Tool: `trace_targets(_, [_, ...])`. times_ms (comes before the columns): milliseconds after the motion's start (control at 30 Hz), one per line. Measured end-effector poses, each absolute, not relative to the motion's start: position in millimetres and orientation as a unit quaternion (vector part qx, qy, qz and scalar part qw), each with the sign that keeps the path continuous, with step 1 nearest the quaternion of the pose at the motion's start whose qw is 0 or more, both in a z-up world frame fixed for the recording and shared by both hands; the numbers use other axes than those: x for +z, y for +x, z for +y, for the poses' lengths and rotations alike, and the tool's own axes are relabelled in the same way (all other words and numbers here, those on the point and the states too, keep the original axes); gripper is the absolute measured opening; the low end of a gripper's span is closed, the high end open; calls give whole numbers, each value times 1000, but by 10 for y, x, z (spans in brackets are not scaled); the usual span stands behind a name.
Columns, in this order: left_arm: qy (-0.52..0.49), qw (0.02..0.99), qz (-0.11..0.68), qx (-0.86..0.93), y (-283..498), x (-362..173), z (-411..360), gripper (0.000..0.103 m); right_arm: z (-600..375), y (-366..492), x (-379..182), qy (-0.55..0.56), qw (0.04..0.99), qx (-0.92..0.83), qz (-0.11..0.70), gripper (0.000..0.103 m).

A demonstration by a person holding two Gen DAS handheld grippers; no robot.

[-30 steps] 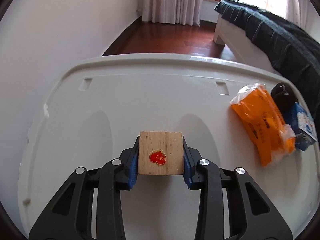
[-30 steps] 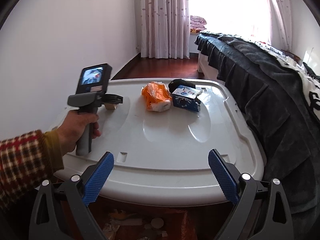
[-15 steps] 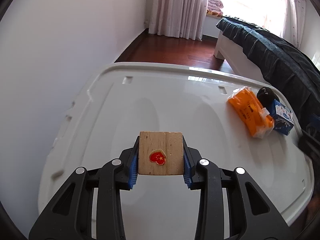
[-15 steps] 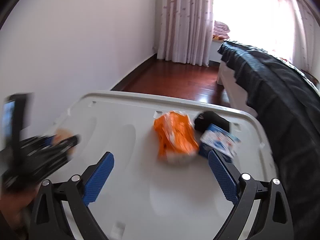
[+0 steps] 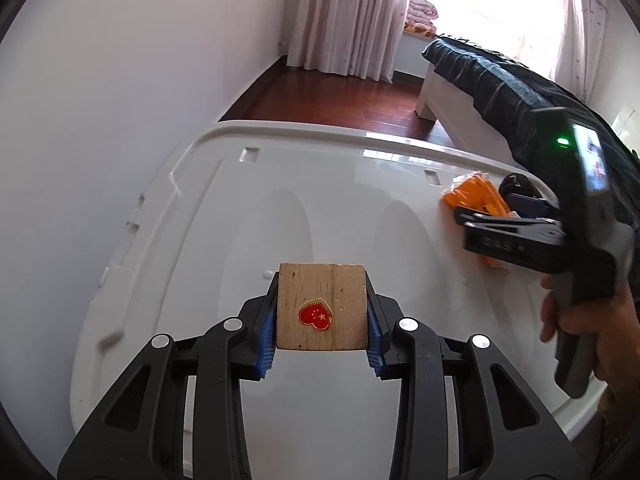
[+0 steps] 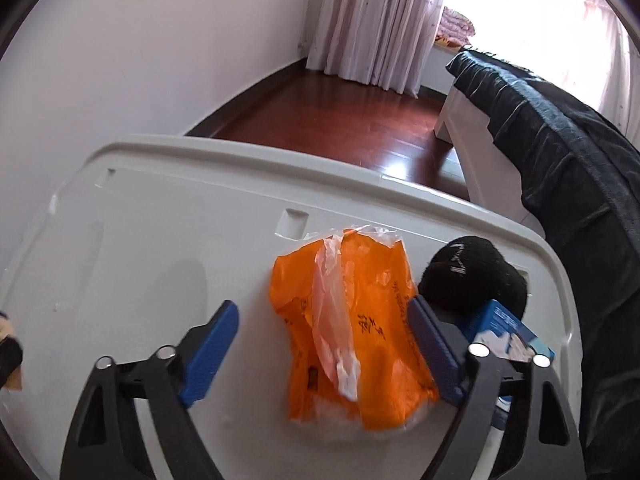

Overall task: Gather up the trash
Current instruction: 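Grasp the wooden heart block with the left tool while the right tool grasps the orange bag, then lower the wooden block and orange bag into the bin and open both tools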

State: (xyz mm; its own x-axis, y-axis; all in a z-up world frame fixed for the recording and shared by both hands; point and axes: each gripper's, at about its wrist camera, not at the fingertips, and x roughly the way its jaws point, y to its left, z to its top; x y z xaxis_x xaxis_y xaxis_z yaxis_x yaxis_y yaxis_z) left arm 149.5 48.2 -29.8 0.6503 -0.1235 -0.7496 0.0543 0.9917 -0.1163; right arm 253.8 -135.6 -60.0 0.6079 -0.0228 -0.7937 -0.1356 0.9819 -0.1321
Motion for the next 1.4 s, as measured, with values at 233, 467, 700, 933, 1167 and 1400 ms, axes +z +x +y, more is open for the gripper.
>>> trace_targets(233, [-38,908,414,-56,1474,-290,397,35,-1332,2620,-712,-101,882,36,460,28])
trace_targets(467, [-40,909,411,-59,1437,-281,381,35,-1263,2342,-565,-93,892,57,439,22])
trace_targets(700, [-43,916,394,-68,1102,-74,402,34,-1191,1728,-70,-61,912,88,397,22])
trace_targets(933, [-29,918,386,-84,341,114,430,34,-1128,558,396,-30,921,117,371,22])
trace_targets(1167, [-3,899,424,-111,-496,-81,423,34,-1145,-499,44,3,890,125,439,22])
trace_targets(1400, [13,875,469,-117,-989,-485,337,34,-1121,-1077,-521,14,850,110,514,23])
